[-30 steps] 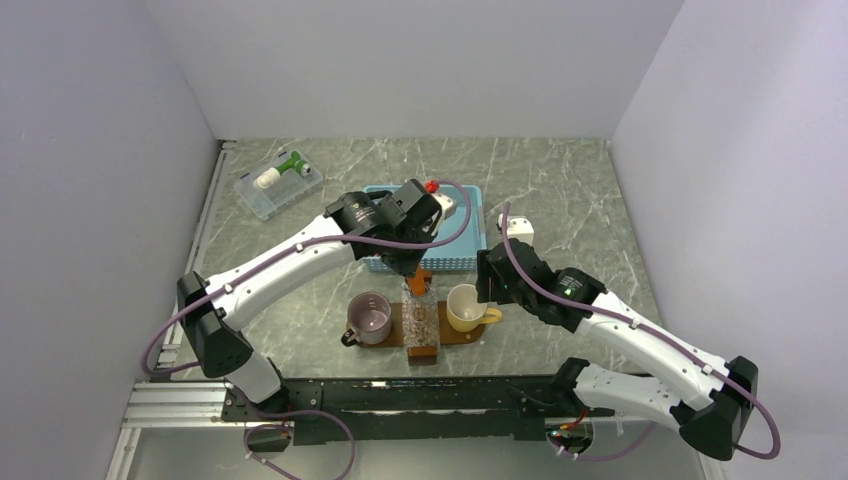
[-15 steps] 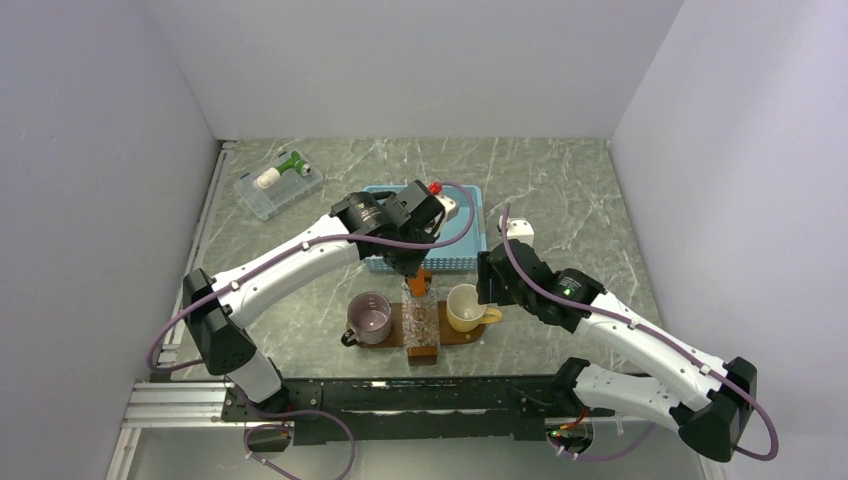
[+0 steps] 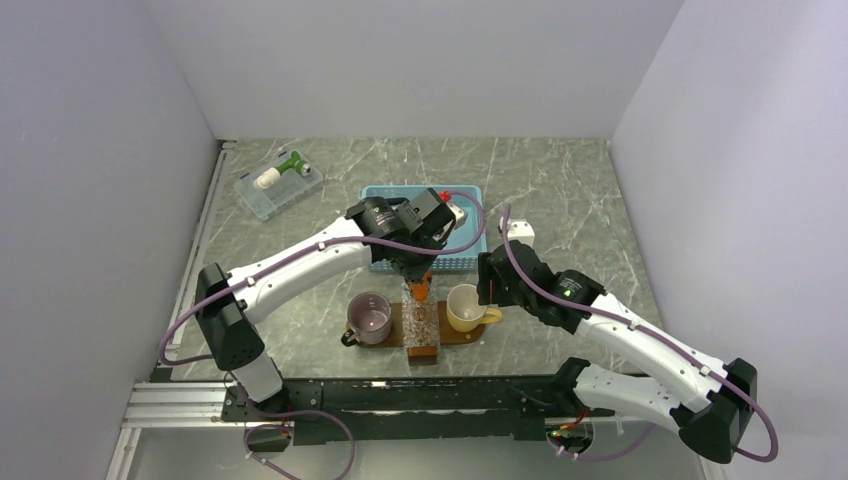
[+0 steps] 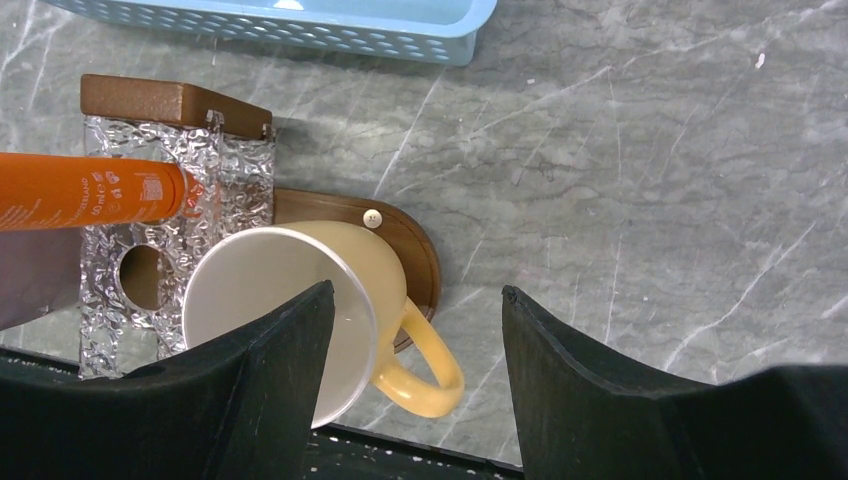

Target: Prepare toiletry sets of a toothbrush and toothpaste on the tray

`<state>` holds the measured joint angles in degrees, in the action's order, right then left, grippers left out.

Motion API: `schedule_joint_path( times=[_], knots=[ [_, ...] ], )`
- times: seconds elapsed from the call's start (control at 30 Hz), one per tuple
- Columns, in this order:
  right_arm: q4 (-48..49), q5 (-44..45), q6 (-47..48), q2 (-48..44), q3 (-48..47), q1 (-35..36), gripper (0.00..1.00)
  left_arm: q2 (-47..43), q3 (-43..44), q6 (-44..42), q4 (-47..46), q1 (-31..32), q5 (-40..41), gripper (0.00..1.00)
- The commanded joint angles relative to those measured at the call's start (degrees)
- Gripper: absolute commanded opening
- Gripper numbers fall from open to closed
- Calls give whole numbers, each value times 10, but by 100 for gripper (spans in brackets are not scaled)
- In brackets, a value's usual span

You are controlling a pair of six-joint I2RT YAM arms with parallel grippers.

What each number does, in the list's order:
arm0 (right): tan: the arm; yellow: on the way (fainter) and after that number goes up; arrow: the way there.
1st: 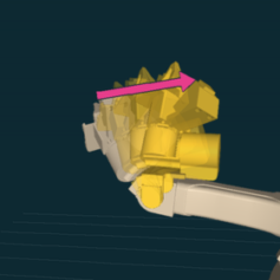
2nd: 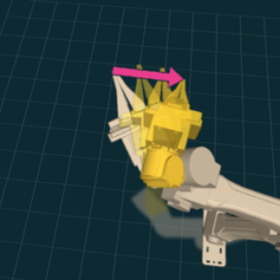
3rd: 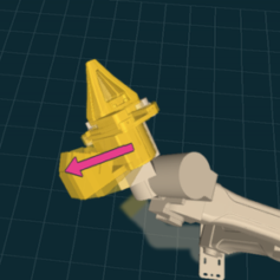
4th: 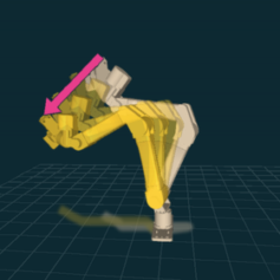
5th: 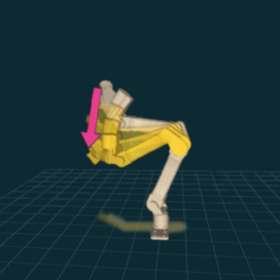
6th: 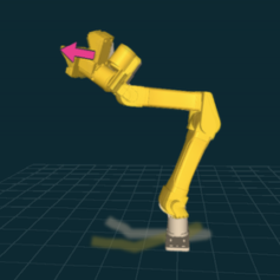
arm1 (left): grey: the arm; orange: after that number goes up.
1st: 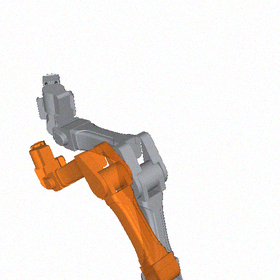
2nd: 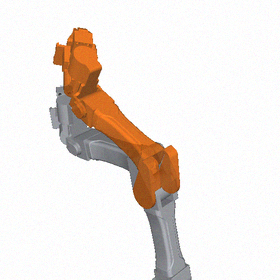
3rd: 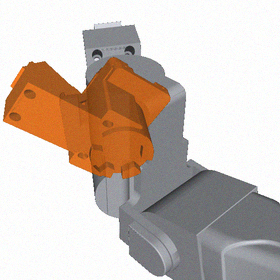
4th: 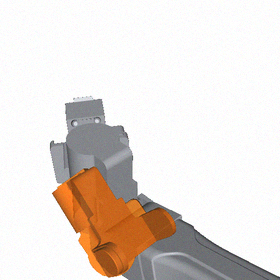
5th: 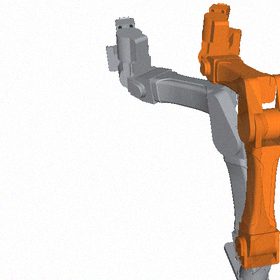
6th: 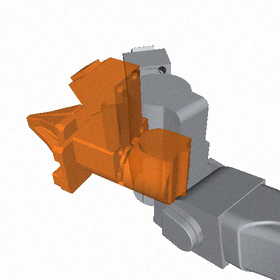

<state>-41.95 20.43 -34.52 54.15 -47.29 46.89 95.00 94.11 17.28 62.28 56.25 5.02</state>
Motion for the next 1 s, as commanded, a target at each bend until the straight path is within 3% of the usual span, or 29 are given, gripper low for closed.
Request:
schedule_joint_path(
  times=[0.0, 0.97],
  knots=[
    [20, -3, 2, -14, 2, -3, 65, 6, -5, 4, -16, 5, 12, 0],
    [21, -6, 5, -12, -3, -6, 66, 16, -38, 4, -47, 9, 15, 0]
  ],
)
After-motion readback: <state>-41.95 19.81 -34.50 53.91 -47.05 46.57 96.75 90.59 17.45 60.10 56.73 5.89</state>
